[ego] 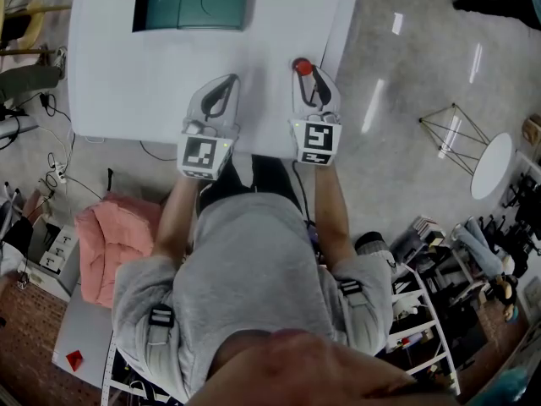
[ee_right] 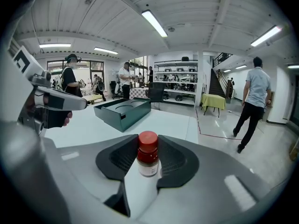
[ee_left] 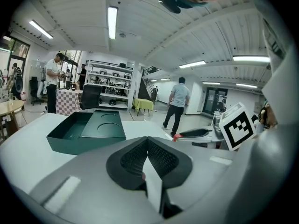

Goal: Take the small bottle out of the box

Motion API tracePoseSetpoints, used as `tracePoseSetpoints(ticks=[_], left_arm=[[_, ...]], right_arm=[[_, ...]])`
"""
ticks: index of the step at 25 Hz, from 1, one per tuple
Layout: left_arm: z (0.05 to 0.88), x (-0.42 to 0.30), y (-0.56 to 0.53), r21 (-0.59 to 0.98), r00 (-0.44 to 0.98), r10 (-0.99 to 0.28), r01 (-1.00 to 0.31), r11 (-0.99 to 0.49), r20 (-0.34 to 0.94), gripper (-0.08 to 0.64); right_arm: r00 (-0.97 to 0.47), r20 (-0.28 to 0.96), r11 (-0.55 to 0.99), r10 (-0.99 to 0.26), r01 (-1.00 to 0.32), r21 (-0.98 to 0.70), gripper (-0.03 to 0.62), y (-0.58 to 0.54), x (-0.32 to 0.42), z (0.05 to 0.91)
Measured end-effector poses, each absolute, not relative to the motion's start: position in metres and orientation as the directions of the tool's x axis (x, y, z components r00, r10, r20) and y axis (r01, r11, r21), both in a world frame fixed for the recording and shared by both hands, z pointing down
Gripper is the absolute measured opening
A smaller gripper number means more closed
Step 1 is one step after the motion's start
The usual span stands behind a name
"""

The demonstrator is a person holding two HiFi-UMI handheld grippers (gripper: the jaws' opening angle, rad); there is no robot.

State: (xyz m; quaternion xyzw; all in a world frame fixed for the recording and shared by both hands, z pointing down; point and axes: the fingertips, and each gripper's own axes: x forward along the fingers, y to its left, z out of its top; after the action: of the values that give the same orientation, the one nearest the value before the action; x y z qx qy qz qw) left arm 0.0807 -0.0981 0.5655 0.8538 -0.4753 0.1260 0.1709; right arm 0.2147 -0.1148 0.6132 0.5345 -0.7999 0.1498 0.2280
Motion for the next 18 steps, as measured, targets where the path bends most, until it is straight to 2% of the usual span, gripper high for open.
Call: tracePoseSetpoints(ticks=[5, 9, 18], left_arm=[[0.561, 0.086, -0.099, 0.165, 0.514, -0.774, -0.856, -0.490, 0.370, 0.011], [0.553, 0.084, -0.096, 0.154, 0.506, -0.784, -0.861, -0.485, 0.360, 0.011], [0.522, 0.078, -0.096, 0.120, 0.485, -0.818, -0.873, -0.472, 0.311, 0.011]], right_arm=[[-0.335, 0.527, 0.389, -0.781, -0.921, -0.008, 0.137, -0.117, 0.217, 0.613], [-0.364, 0.507, 0.405, -0.782, -0.914, -0.032, 0.190, -0.115, 0.214, 0.601], [-0.362, 0.462, 0.407, -0.810, -0.913, -0.002, 0.190, -0.112, 0.219, 0.570]])
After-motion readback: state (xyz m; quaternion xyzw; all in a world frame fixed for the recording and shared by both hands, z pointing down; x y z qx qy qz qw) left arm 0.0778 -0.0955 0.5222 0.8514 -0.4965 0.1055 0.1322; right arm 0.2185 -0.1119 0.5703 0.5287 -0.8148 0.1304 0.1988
